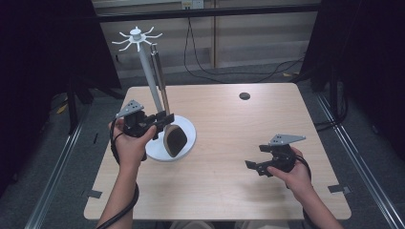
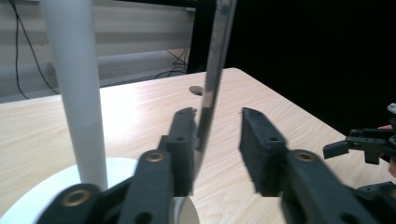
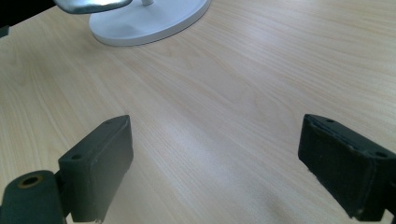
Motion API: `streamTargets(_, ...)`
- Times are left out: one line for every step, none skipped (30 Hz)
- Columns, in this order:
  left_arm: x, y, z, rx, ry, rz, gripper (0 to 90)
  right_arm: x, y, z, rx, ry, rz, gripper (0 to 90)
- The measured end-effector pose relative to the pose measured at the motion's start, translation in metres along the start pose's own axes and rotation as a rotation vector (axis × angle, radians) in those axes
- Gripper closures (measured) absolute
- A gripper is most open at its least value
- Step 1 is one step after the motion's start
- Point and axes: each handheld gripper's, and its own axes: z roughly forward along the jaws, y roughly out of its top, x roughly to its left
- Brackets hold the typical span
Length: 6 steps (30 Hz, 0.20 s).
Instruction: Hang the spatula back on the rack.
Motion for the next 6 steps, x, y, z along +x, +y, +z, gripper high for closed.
streamTargets(-0.0002,-0.0011,-0.0003,0.004,0.004,0.006,54.4,-0.0002,0.0002,-0.0007,-0.001,-0.001,-0.001,9.8)
streamTargets(-0.0007,-0.0024,-0.0008,0.013,0.016,0.007,54.4,-0.0002,0.0002,-0.0007,-0.001,-0.001,-0.001,9.8)
streamTargets(-0.0009,-0.0039,-0.0011,0.017,0.012,0.009,50.8,-0.0006,0.0001,-0.0010,-0.001,-0.001,-0.006,9.8)
streamTargets(-0.0018,-0.0052,-0.0012,0.017,0.010,0.011,49.1,-0.0006,0.0001,-0.0011,-0.001,-0.002,-0.006,9.8)
streamTargets(-0.0027,-0.0066,-0.0019,0.022,0.010,0.013,44.3,-0.0006,0.0002,-0.0013,-0.001,-0.001,-0.006,9.7)
streamTargets(-0.0027,-0.0066,-0.0019,0.022,0.010,0.013,43.1,-0.0006,0.0002,-0.0013,-0.001,-0.001,-0.006,9.7)
